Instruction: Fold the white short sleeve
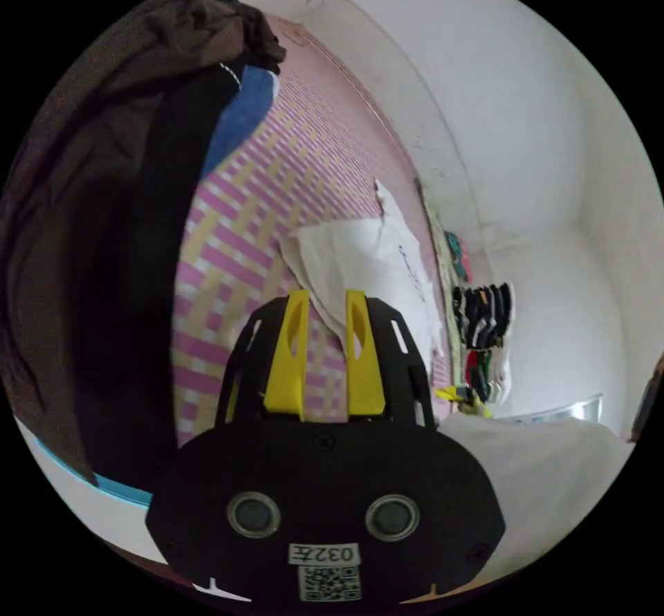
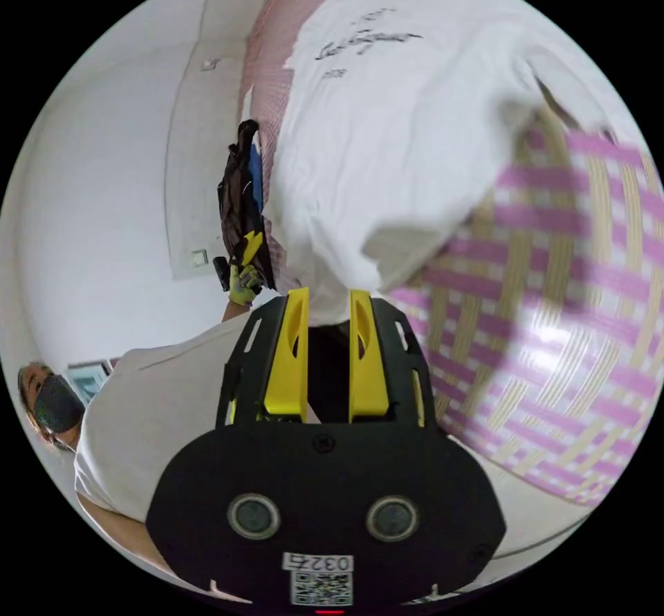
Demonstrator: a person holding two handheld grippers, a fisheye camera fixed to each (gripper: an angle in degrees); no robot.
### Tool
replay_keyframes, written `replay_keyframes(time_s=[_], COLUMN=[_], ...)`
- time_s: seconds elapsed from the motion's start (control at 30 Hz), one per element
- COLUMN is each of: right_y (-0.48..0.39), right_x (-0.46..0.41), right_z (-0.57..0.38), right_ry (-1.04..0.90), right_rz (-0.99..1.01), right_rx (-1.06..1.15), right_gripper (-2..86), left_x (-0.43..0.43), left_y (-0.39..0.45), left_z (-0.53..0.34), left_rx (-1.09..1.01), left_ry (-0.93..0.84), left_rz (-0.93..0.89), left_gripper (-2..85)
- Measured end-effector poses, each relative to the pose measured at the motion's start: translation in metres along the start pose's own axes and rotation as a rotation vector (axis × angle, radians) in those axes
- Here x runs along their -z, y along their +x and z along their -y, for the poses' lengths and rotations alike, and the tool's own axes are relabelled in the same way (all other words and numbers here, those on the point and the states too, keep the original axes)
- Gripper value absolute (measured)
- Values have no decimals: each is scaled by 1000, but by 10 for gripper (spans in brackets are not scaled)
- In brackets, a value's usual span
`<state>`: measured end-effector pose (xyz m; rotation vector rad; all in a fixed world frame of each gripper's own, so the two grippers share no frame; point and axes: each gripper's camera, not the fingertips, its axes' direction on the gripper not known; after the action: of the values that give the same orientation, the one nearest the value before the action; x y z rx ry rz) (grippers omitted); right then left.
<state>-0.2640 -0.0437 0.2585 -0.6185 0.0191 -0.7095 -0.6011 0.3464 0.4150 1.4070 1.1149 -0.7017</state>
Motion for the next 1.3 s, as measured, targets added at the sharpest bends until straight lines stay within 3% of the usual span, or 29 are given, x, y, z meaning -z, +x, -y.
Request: replay_keyframes(time_s=[0.1,0.3,0.53,0.67,0.83,1.0,1.17,1.3], right_y=[35,72,81,76,73,111,135,127], right_x=[-11,-41,-79,-102,-29,95,131,136], right_z=[-44,-86,-87,-84,-103,-166,-221,-268], right_ry=[53,90,25,-84,97,343,384,362], right_rz=[52,196,292,239,179,68,81,-17], right_rx=[-112,-221,-243,-192,-136,-209,-212,-144], right_gripper=[94,101,111,40,-7,4,89,96], left_x=[1,-23,-44,-32,-21,-55,-53,-29], left_y=[-7,-23,-32,-53,-68,-44,-52,-62], left_z=[24,45,36,28,11,-55,-100,-108], left_rx=[-3,13,-59,-5,33,-72,6,4], left_ry=[-3,-96,-230,-191,-203,-426,-395,-374], left_rz=[98,104,52,-33,-121,-209,-322,-305], left_gripper=[79,94,6,-15,-17,-16,-15,-15])
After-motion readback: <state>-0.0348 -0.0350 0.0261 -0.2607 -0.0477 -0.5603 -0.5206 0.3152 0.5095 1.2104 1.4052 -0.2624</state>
